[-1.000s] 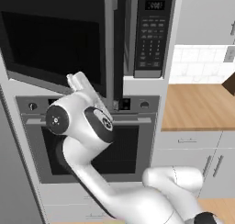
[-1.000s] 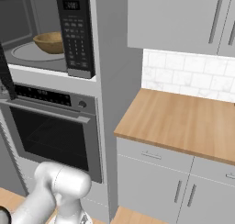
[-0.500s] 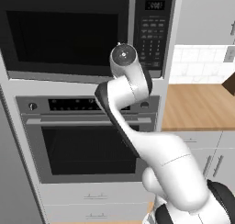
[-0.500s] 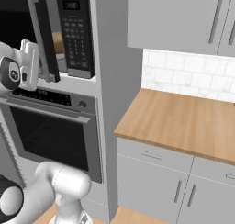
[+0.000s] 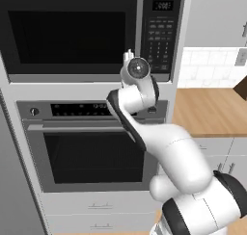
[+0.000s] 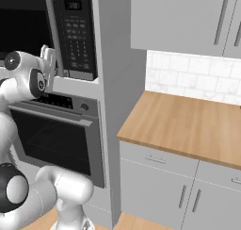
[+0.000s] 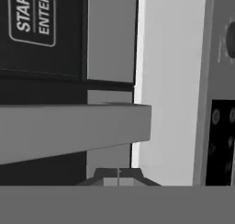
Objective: Open the microwave, place the bowl with waffle inside the microwave, then close the microwave door and turn it on.
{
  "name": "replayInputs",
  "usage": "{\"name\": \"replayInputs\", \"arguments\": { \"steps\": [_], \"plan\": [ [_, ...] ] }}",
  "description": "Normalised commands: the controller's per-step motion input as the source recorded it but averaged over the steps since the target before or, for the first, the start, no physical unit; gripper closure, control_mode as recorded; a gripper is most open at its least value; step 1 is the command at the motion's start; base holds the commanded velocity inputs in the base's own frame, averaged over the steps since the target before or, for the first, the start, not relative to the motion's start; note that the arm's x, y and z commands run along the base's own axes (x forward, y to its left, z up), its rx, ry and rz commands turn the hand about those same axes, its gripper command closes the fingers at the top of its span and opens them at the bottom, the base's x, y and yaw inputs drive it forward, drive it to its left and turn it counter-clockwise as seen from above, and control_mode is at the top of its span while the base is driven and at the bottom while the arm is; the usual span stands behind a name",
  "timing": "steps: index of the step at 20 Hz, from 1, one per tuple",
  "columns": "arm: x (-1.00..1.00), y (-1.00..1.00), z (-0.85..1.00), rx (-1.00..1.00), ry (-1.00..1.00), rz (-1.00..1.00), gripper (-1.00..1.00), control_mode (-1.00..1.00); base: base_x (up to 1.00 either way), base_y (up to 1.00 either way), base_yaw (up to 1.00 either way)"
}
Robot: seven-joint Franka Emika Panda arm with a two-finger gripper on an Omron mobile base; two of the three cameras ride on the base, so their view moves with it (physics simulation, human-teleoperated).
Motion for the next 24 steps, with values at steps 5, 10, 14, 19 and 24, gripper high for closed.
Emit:
{"name": "replayInputs", "arguments": {
  "steps": [5, 10, 14, 19, 24],
  "plan": [
    [1.00, 0.00, -0.60, 0.00, 0.00, 0.00, 1.00, -1.00, 0.00, 0.00, 0.00],
    [0.93, 0.15, -0.20, -0.02, 0.09, 0.00, 1.00, -1.00, 0.00, 0.00, 0.00],
    [0.05, 0.44, 0.14, -0.16, 0.01, 0.00, 1.00, -1.00, 0.00, 0.00, 0.00],
    [-0.47, 0.50, 0.44, -0.19, -0.06, 0.02, 1.00, -1.00, 0.00, 0.00, 0.00],
    [-1.00, 0.21, 0.52, -0.10, -0.26, 0.06, 1.00, -1.00, 0.00, 0.00, 0.00]
  ]
}}
